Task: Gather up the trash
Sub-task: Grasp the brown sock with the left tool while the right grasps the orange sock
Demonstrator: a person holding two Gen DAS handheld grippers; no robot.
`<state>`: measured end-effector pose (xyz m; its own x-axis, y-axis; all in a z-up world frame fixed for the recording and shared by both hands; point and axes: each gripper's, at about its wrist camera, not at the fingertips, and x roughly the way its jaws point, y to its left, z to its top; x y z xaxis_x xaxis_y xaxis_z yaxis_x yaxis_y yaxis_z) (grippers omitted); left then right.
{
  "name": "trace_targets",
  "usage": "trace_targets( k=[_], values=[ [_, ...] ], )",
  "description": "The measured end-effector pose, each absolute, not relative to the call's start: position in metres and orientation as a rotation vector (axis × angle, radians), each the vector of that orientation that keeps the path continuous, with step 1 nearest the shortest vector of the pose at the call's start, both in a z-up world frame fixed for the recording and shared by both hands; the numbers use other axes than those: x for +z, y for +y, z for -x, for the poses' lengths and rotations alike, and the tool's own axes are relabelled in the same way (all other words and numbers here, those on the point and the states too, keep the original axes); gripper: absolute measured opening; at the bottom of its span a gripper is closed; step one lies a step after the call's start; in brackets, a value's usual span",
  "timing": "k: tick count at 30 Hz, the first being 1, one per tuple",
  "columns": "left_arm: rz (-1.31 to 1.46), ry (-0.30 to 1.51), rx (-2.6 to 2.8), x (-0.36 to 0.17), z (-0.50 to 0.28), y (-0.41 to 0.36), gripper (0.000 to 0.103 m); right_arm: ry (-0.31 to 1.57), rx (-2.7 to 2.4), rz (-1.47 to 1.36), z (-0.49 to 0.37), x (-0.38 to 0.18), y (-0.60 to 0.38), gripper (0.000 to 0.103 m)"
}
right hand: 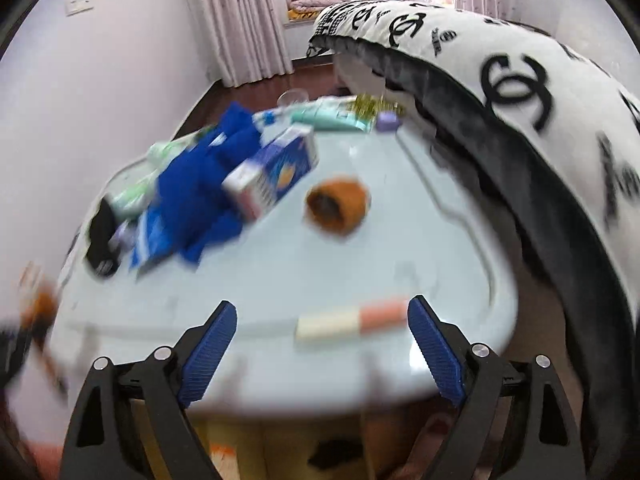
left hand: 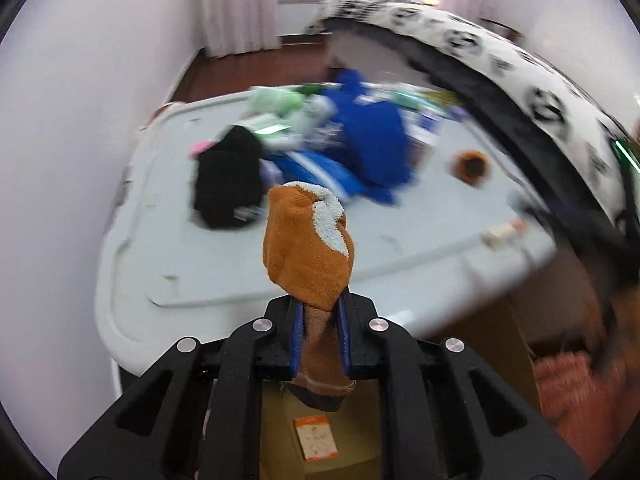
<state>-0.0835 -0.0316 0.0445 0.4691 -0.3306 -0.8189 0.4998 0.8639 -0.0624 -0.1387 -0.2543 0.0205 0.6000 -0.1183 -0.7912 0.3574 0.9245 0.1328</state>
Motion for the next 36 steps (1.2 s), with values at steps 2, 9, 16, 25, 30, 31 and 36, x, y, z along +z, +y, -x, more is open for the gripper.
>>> trace_targets(
  k=[2,9,16,25,30,31,36],
  values=[
    [-0.220,0.977,-0.575,0.034,0.101,-0.040,0.013,0.908,-0.315,-0.228,0.103,0.016,-0.264,0.089],
    [-0.356,1.059,-0.690,-0.011,0.126,-0.075,0.013,0.980,-0.381,-0.249,0.029,-0.017,-0.290,0.089],
    [-0.329,1.084,-0.673,-0.013,0.121,-0.066,0.013,1.045,-0.381,-0.289,0.013,-0.034,-0.296,0.035],
    [-0.318,1.080,-0.627,-0.013,0.113,-0.060,0.013,0.919,-0.244,-0.261,0.083,0.034,-0.264,0.032],
    [-0.324,1.114,-0.574,-0.020,0.116,-0.053,0.013,0.959,-0.115,-0.236,0.149,0.042,-0.221,0.032],
    [-0.326,1.127,-0.565,-0.023,0.119,-0.051,0.013,0.982,-0.088,-0.230,0.165,0.037,-0.211,0.032],
    [-0.334,1.267,-0.547,-0.059,0.141,-0.044,0.013,1.104,-0.024,-0.255,0.210,-0.001,-0.182,0.032]
  ],
)
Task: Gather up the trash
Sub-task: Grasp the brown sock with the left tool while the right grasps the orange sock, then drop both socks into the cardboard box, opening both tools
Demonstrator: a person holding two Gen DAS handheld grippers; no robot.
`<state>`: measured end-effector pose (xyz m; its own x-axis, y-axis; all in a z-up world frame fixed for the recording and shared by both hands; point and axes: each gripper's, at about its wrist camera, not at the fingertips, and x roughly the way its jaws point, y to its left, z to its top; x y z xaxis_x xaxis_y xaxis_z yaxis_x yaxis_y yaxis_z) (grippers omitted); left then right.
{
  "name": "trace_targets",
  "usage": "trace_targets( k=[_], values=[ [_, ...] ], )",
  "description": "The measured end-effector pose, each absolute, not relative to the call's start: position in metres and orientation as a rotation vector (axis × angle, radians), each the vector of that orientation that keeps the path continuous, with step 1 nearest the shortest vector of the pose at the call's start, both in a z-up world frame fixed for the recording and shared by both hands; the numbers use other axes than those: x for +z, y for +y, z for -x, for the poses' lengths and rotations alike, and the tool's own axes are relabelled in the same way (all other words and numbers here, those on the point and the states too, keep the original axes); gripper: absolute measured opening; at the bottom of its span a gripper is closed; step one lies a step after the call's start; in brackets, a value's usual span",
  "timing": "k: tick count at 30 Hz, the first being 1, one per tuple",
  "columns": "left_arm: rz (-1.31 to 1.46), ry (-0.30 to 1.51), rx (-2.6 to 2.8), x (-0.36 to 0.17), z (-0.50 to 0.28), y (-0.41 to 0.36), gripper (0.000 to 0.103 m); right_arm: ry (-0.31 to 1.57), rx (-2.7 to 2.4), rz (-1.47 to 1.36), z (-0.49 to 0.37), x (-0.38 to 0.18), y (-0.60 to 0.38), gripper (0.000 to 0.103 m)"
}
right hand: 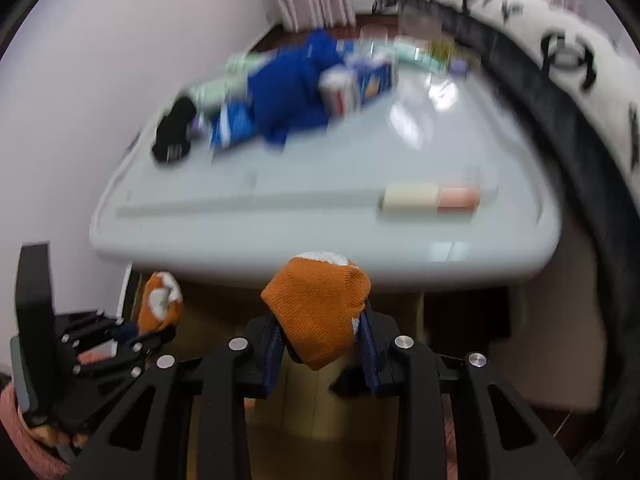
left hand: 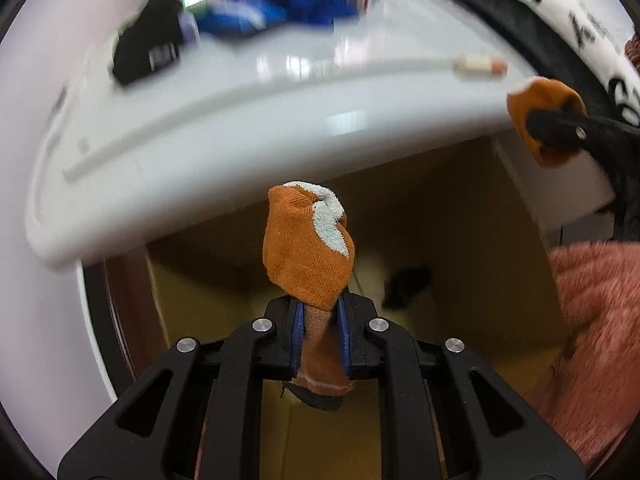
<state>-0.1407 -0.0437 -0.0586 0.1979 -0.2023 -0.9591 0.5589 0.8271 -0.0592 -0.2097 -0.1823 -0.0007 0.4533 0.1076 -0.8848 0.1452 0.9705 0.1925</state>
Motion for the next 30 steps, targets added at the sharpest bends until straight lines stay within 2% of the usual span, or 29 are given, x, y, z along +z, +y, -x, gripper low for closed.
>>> trace_targets(
  k=[3,4,5,6,7,17,22,23,24,25,26,28,30],
  values=[
    [-0.376,1.339,-0.528,-0.081,0.150,-0.044,0.014,1.189,-0.021,-0.260,0.224,-0.031,-0.172,0.035],
    [-0.408,1.379,-0.516,-0.094,0.152,-0.045,0.023,1.224,-0.017,-0.278,0.226,-0.041,-0.172,0.039],
    [-0.433,1.420,-0.501,-0.105,0.153,-0.045,0.033,1.272,-0.016,-0.296,0.228,-0.055,-0.172,0.054],
    [-0.446,1.445,-0.491,-0.113,0.153,-0.046,0.057,1.302,-0.031,-0.300,0.230,-0.064,-0.172,0.074],
    [-0.463,1.466,-0.475,-0.120,0.154,-0.045,0.071,1.325,-0.068,-0.298,0.232,-0.071,-0.172,0.078],
    [-0.442,1.496,-0.443,-0.127,0.146,-0.040,0.071,1.319,-0.128,-0.343,0.233,-0.074,-0.180,0.080],
    [-0.337,1.336,-0.503,-0.073,0.137,-0.035,0.071,1.218,-0.125,-0.333,0.232,-0.045,-0.183,0.080],
    [-0.313,1.276,-0.510,-0.054,0.129,-0.033,0.071,1.155,-0.119,-0.316,0.232,-0.030,-0.181,0.085],
    [-0.292,1.214,-0.509,-0.036,0.121,-0.032,0.077,1.122,-0.120,-0.307,0.231,-0.021,-0.182,0.089],
    [-0.266,1.128,-0.482,-0.014,0.105,-0.027,0.089,1.085,-0.125,-0.295,0.232,-0.015,-0.183,0.089],
    [-0.249,1.071,-0.451,-0.001,0.091,-0.023,0.093,1.048,-0.131,-0.280,0.232,-0.008,-0.182,0.089],
    [-0.234,0.988,-0.362,0.016,0.048,-0.018,0.093,1.028,-0.125,-0.270,0.229,-0.005,-0.181,0.089],
    [-0.241,0.994,-0.269,0.014,0.002,-0.014,0.093,1.040,-0.112,-0.275,0.228,-0.008,-0.179,0.089]
  ],
)
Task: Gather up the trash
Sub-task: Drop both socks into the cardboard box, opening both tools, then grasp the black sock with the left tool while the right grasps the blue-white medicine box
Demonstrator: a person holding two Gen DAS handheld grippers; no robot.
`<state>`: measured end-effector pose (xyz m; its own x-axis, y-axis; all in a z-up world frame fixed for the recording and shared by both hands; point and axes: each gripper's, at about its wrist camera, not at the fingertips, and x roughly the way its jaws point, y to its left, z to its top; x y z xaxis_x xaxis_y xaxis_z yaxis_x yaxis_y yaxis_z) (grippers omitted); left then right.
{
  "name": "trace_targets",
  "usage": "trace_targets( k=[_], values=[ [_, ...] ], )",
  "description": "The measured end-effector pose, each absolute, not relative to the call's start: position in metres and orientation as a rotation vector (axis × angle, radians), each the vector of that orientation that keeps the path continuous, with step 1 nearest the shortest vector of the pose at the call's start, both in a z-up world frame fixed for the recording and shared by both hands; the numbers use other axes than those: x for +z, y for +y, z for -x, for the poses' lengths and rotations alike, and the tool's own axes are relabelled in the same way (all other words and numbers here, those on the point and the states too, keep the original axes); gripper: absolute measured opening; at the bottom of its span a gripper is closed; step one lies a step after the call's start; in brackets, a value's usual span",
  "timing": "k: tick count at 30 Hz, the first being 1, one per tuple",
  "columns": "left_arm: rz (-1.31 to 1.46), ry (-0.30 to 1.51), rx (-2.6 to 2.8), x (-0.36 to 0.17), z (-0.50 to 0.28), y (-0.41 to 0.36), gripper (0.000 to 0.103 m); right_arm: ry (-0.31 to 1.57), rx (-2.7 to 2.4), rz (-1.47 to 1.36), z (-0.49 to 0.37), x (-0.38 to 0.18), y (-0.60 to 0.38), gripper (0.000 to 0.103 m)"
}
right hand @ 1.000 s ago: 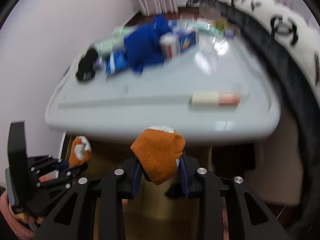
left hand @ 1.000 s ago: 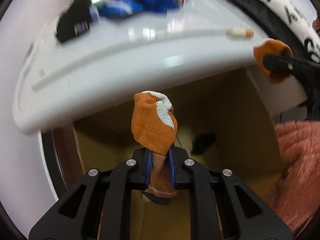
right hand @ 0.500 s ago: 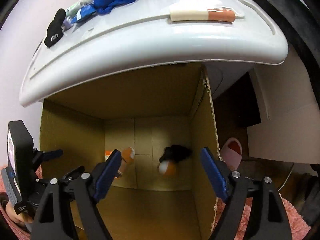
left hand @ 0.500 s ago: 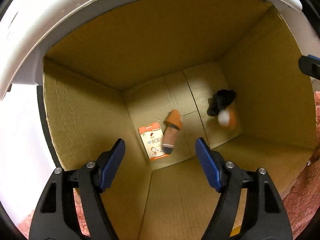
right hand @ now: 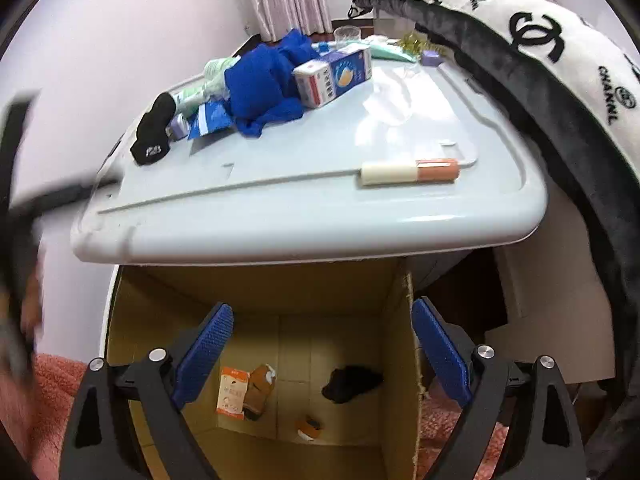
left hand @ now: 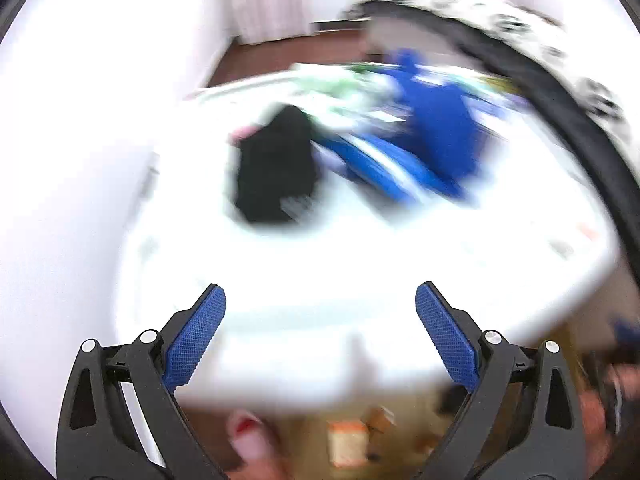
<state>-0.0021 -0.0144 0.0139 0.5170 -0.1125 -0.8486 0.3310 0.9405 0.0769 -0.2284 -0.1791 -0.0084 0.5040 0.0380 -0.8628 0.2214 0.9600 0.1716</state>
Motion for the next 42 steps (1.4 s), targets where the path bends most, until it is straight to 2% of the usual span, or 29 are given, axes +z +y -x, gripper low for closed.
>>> trace_targets(
  k=[4,6,8,10,12,13,19,23,29,35,37,39,40,42],
  values=[
    [-0.144,1.062,-0.202,-0.012,-0.082,-0.003,0.093,1.047,-0.104,-0.250,0.227,-0.018,-0.177,0.089],
    [-0.114,1.095,-0.225,-0.025,-0.097,-0.003,0.093,1.043,-0.112,-0.224,0.227,-0.021,-0.176,0.089],
    [-0.104,1.107,-0.241,-0.032,-0.100,-0.005,0.086,1.049,-0.113,-0.230,0.226,-0.024,-0.178,0.089],
    [-0.114,1.103,-0.265,-0.036,-0.097,-0.010,0.049,1.056,-0.115,-0.240,0.225,-0.026,-0.179,0.089],
    [-0.073,1.105,-0.358,-0.032,-0.093,-0.010,0.018,1.056,-0.115,-0.243,0.224,-0.026,-0.180,0.089],
    [-0.062,1.099,-0.372,-0.026,-0.090,-0.008,0.015,1.050,-0.113,-0.240,0.224,-0.025,-0.180,0.089],
    [0.015,1.002,-0.408,0.034,-0.033,0.026,0.014,0.985,-0.111,-0.260,0.226,-0.009,-0.183,0.089],
    [0.035,0.915,-0.425,0.066,0.022,0.036,0.014,0.941,-0.116,-0.345,0.191,0.014,-0.200,0.089],
    [0.010,0.910,-0.461,0.040,0.066,0.024,0.014,0.875,-0.269,-0.423,0.072,0.036,-0.234,0.089],
    [-0.069,0.953,-0.537,0.020,0.071,-0.002,0.014,0.878,-0.473,-0.562,-0.024,0.015,-0.276,0.088],
    [-0.094,0.953,-0.568,0.018,0.074,-0.010,0.014,0.922,-0.504,-0.611,-0.042,0.001,-0.284,0.079],
    [-0.134,0.944,-0.589,0.017,0.079,-0.019,0.014,0.975,-0.534,-0.672,-0.052,-0.017,-0.291,0.052],
    [-0.141,0.937,-0.597,0.019,0.083,-0.017,0.014,0.994,-0.532,-0.710,-0.051,-0.024,-0.293,0.042],
    [-0.137,0.930,-0.606,0.021,0.085,-0.016,0.014,1.019,-0.540,-0.793,-0.046,-0.034,-0.297,0.030]
  ],
)
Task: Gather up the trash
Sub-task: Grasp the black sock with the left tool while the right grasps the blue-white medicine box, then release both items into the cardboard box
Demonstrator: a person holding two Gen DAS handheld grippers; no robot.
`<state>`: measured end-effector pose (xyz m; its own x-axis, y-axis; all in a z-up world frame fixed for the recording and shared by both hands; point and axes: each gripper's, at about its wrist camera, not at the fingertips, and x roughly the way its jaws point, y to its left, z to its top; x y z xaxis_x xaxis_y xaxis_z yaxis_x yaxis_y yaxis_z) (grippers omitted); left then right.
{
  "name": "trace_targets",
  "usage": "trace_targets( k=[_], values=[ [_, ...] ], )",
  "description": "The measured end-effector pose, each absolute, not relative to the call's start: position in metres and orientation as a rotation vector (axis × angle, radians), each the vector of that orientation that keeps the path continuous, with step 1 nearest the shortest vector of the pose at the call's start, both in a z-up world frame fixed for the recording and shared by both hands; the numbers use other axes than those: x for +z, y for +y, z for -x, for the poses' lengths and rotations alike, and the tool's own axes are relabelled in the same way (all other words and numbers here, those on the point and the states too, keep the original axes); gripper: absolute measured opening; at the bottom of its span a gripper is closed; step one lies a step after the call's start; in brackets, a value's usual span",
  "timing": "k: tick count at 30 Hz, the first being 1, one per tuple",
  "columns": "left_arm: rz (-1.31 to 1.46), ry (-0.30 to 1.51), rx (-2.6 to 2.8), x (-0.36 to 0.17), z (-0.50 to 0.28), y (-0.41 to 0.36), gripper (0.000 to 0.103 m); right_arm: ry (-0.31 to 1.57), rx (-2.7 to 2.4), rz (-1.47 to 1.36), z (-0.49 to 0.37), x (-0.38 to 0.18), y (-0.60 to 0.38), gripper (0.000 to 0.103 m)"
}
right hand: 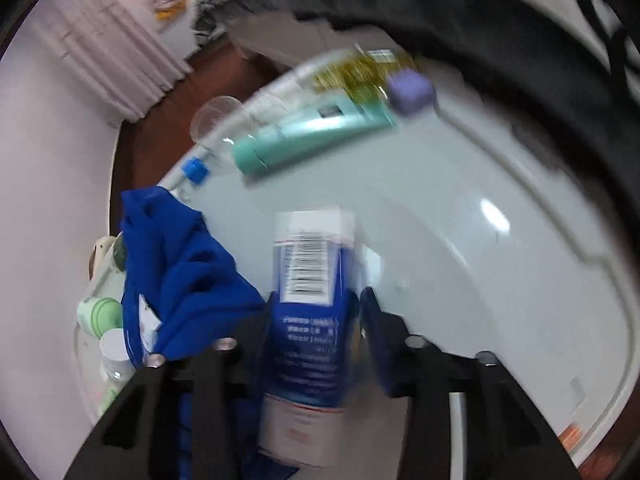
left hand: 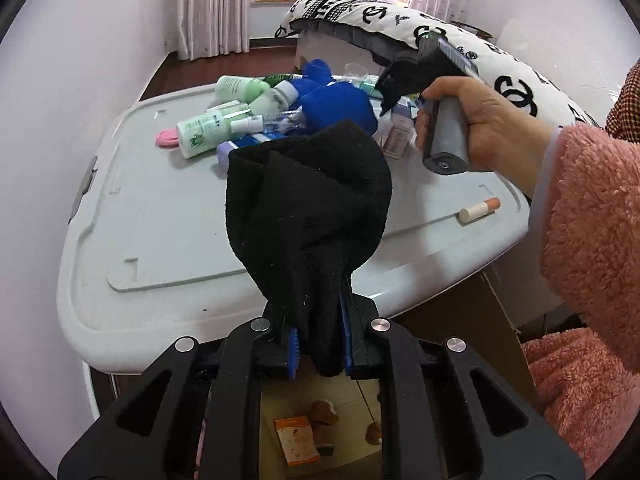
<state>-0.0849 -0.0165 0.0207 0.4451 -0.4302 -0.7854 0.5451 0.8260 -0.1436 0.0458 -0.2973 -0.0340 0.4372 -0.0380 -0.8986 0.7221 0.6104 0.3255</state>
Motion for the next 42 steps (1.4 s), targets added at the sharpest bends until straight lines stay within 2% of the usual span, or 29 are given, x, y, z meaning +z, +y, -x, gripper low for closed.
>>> trace_targets(
  k=[7,13,16,20,21,22,23,24,25,27,30,34,36,39,42],
  values=[
    [-0.108,0.923,-0.601,0.026,0.086,-0.010,0.014,0.973,-0.464,-0.668,-0.005,0.012,-0.291,0.030],
    [-0.140,0.971,-0.612,0.022,0.101,-0.011,0.015,0.951,-0.219,-0.491,0.083,0.069,-0.243,0.030],
    [-0.135,1.070,-0.628,0.003,0.119,-0.013,0.015,1.014,-0.130,-0.455,0.135,0.061,-0.219,0.030],
    [-0.247,1.223,-0.652,-0.039,0.153,-0.025,0.016,1.144,-0.066,-0.438,0.195,0.015,-0.191,0.031],
    [-0.282,1.261,-0.641,-0.050,0.158,-0.028,0.024,1.183,-0.062,-0.440,0.204,0.000,-0.186,0.032],
    [-0.306,1.330,-0.631,-0.067,0.162,-0.030,0.050,1.225,-0.059,-0.441,0.211,-0.016,-0.182,0.034],
    [-0.313,1.402,-0.623,-0.083,0.164,-0.031,0.064,1.290,-0.073,-0.435,0.220,-0.041,-0.178,0.054],
    [-0.314,1.478,-0.603,-0.103,0.165,-0.030,0.079,1.319,-0.091,-0.423,0.224,-0.053,-0.175,0.081],
    [-0.322,1.522,-0.591,-0.115,0.165,-0.030,0.079,1.335,-0.117,-0.392,0.230,-0.066,-0.172,0.084],
    [-0.368,1.598,-0.541,-0.139,0.163,-0.029,0.079,1.387,-0.207,-0.251,0.236,-0.095,-0.167,0.078],
    [-0.386,1.638,-0.464,-0.154,0.158,-0.022,0.079,1.450,-0.235,-0.308,0.234,-0.109,-0.176,0.076],
    [-0.264,1.563,-0.519,-0.128,0.150,-0.017,0.079,1.278,-0.243,-0.293,0.229,-0.062,-0.182,0.078],
    [-0.224,1.473,-0.544,-0.108,0.147,-0.016,0.080,1.192,-0.250,-0.251,0.218,-0.039,-0.187,0.090],
    [-0.183,1.348,-0.546,-0.083,0.141,-0.012,0.082,1.051,-0.319,-0.198,0.198,-0.006,-0.207,0.097],
    [-0.144,1.336,-0.550,-0.078,0.130,-0.007,0.082,0.988,-0.337,-0.136,0.171,0.000,-0.220,0.098]
  ],
)
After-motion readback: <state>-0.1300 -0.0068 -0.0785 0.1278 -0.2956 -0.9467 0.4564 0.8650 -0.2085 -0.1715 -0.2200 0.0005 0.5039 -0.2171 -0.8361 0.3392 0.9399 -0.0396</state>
